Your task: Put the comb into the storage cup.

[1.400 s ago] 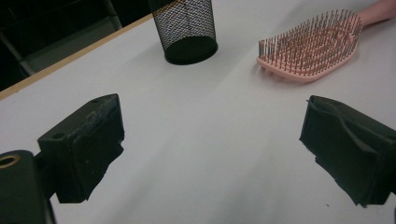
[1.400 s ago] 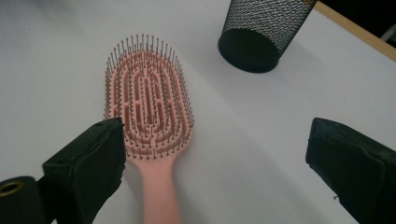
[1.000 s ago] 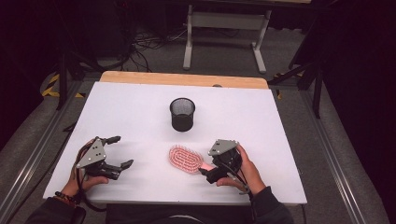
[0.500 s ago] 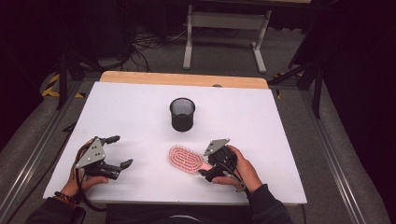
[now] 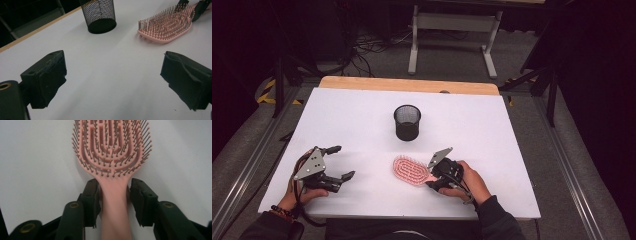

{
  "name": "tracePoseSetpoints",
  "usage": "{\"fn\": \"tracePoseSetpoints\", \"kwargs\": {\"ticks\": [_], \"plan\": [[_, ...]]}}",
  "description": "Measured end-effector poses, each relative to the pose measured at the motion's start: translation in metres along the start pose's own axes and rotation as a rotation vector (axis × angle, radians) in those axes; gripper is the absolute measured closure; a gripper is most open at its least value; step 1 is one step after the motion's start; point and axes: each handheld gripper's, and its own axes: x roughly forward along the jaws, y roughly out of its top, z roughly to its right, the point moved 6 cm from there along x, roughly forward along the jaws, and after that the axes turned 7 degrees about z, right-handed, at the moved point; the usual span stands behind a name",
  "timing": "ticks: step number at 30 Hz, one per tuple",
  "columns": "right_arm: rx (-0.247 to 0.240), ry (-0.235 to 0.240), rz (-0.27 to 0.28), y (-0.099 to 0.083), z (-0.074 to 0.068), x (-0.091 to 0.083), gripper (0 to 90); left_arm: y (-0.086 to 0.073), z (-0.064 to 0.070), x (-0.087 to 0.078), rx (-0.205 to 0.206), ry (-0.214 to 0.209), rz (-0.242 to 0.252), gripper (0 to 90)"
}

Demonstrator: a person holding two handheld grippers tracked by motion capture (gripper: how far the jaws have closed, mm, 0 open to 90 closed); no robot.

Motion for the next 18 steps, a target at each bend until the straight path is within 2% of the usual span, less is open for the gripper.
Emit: {"fn": "tracePoseSetpoints", "kwargs": {"ticks": [6,9,12,18], "plan": [[-0.007,0.0,-0.028,0.0027,-0.0037,0.001,67.7,-0.0006,0.0005,0.001,-0.008,-0.007,-0.002,7.1],[-0.003,0.009,-0.024,0.0023,-0.0033,0.0009,68.4,-0.0006,0.0012,0.0013,-0.007,-0.008,-0.004,7.1],[-0.022,0.003,-0.02,0.0024,-0.004,0.001,69.0,-0.0008,0.0003,0.0013,-0.009,-0.009,-0.004,7.1],[-0.028,0.0,-0.005,0.0014,-0.0048,-0.0002,69.3,-0.001,-0.0003,0.0009,-0.01,-0.005,-0.003,7.1]]}}
